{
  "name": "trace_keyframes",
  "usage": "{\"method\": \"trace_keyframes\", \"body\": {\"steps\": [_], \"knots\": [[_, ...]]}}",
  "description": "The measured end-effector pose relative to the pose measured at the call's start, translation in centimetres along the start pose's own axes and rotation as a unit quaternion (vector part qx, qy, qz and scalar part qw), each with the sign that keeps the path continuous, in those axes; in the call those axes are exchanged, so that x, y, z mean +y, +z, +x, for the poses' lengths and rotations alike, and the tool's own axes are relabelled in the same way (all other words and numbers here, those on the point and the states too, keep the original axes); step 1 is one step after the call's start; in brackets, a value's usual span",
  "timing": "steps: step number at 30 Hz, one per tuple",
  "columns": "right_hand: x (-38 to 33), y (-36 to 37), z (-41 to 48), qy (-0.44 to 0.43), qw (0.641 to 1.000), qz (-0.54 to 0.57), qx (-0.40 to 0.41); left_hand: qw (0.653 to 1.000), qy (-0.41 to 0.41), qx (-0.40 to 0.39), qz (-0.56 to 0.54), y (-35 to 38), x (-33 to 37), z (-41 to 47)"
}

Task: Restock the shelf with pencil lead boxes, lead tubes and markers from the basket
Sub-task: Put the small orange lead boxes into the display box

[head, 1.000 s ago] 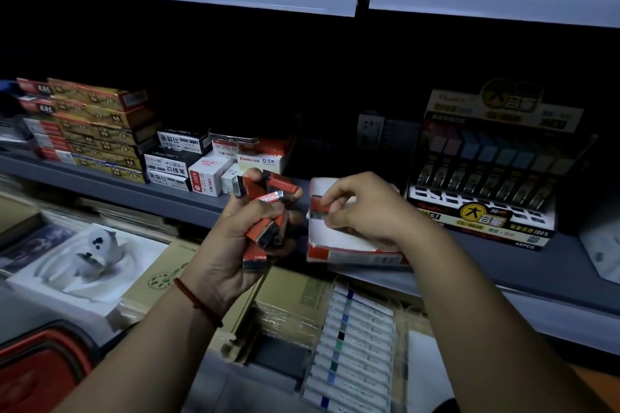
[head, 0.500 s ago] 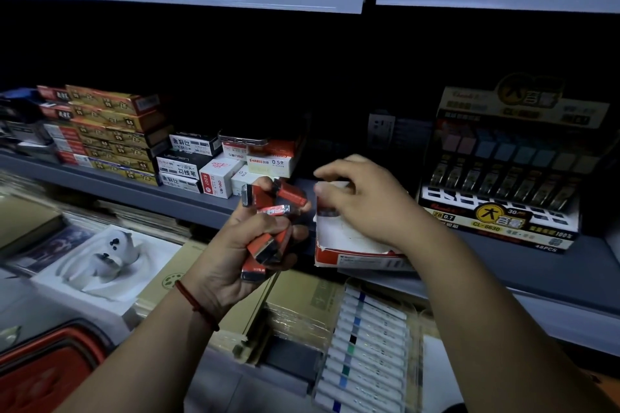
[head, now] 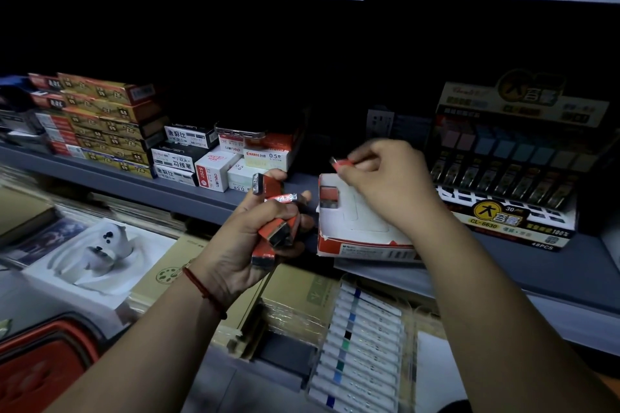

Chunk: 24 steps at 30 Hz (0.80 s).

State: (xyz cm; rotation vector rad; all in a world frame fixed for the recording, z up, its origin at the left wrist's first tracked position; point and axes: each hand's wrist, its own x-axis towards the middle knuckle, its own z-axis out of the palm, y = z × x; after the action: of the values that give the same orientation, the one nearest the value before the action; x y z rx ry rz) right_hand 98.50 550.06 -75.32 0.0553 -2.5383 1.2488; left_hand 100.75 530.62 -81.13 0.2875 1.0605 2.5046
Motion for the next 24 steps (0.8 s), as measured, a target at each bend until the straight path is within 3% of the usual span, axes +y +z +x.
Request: {"method": "trace_keyframes", "body": {"steps": [2, 5, 12, 16, 17, 20, 24], "knots": [[0.7, -0.3, -0.2, 0.011, 0.995, -0.097, -0.008, 1.0, 0.01, 0.011, 0.005, 0.2, 0.0, 0.1], [1.1, 0.1, -0.4, 0.051, 0.986, -0.15, -0.053, 1.0, 0.015, 0.012, 0.003, 0.3, -0.1, 0.3], [1.7, 0.1, -0.2, 0.096, 0.99, -0.018, -0.098, 0.998, 0.034, 0.054, -0.011, 0.6, -0.2, 0.7], [0.4, -0.2, -1.0, -0.016, 0.996, -0.076, -0.049, 0.995, 0.047, 0.081, -0.025, 1.2, -0.3, 1.0], [-0.5, -0.3, -1.4, -0.038, 0.997, -0.046, -0.057, 0.994, 0.053, 0.089, -0.027, 1.3, -0.4, 1.1], [-3.0, -0.3, -2.8, -0.031, 0.976, 0.12, -0.18, 0.989, 0.093, 0.117, -0.006, 1.7, -0.5, 1.2], [-3.9, 0.5, -3.9, -0.042, 0.971, 0.093, -0.216, 0.967, 0.164, 0.194, 0.035, 2.5, -1.0, 1.2]]}}
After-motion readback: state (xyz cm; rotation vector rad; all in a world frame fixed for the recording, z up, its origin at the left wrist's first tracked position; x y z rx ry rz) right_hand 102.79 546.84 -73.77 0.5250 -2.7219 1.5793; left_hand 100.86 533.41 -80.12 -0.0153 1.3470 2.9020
